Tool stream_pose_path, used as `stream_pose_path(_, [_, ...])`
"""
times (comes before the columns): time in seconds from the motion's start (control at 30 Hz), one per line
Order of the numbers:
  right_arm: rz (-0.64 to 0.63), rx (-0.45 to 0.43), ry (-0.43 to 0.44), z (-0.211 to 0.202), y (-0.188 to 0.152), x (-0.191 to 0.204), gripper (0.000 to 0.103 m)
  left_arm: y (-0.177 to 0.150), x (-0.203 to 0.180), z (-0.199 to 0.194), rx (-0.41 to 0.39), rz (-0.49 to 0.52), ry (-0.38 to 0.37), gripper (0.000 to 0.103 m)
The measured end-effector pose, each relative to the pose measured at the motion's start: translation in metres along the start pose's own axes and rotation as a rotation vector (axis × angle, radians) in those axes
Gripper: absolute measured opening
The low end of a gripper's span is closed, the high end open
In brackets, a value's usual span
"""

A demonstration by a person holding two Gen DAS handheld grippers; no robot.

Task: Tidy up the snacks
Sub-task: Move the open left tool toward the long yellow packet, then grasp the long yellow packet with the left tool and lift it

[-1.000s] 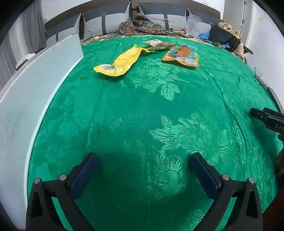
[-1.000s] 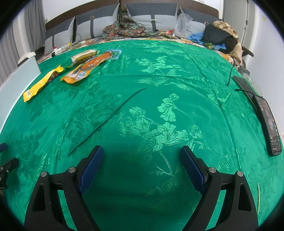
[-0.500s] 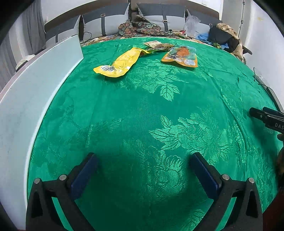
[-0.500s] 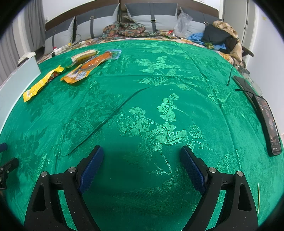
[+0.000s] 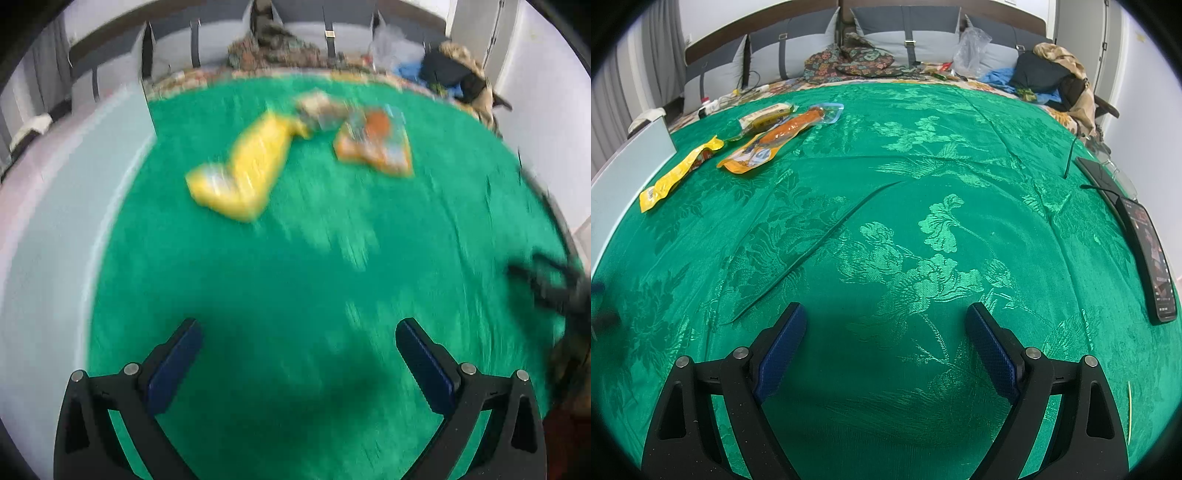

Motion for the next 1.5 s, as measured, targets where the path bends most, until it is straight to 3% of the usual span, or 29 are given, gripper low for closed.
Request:
stream_pose_path(0.13, [0.000,0.000,0.000,0.000,0.000,0.000,0.091,0.061,0.025,0.016,0.016,-0.025,-0.024,0.103])
stream_pose_path(0.23, [0.000,0.000,0.000,0.000,0.000,0.000,0.091,0.100,0.033,0.051,0.061,-0.011,-0.013,0.102])
stream_pose_path(0.37, [0.000,0.000,0.000,0.000,0.000,0.000,0.091,0.125,0.033,0.093,0.124,0.026,0.045,0.102])
stream_pose_path(0.47, [0.000,0.000,0.000,0.000,0.000,0.000,0.091,0.132,0.049,0.119,0.163,-0.009,0.112,0.102])
stream_pose_path(0.53, [0.001,0.000,0.001,0.000,0.000,0.000,0.091,0.129,0.061,0.128,0.174,-0.079,0.076,0.090])
stream_pose_path(0.57, [0.001,0.001,0.002,0.000,0.000,0.000,0.091,0.130,0.065,0.122,0.131,-0.088,0.078,0.081])
stream_pose_path(0.6, [0.001,0.000,0.002,0.000,0.000,0.000,0.091,0.130,0.067,0.117,0.110,-0.093,0.097,0.058])
stream_pose_path(0.63, [0.001,0.000,0.002,-0.001,0.000,0.001,0.091,0.127,0.070,0.111,0.101,-0.104,0.115,0.049])
stream_pose_path(0.77, [0.001,0.000,0.003,0.000,-0.001,0.002,0.091,0.094,0.079,0.089,0.089,-0.171,0.089,0.048])
stream_pose_path(0.93, [0.001,0.000,0.003,-0.001,0.000,0.001,0.091,0.033,0.069,0.056,0.102,-0.214,0.077,0.049])
stream_pose_path(1.07, [0.001,0.000,0.003,0.000,0.000,0.001,0.091,0.013,0.058,0.049,0.077,-0.176,0.088,0.053])
stream_pose_path(1.13, [0.001,0.000,0.002,0.000,0.000,0.001,0.091,0.011,0.055,0.050,0.057,-0.146,0.090,0.071])
stream_pose_path(1.3, [0.001,0.001,0.003,0.000,0.000,0.001,0.091,0.011,0.056,0.057,0.006,-0.098,0.142,0.097])
stream_pose_path(1.5, [0.001,0.000,0.003,0.000,0.000,0.001,0.091,0.009,0.070,0.058,-0.034,-0.141,0.150,0.103])
Point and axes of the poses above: each gripper's, at about its wrist camera, not at the fingertips, and z roughly the way its jaws point, x to its left, y to its top, the point moved 7 cm from there along z, roughly the way its jaws point, and after that the axes turned 2 degrees about x, right-handed, at the moved point
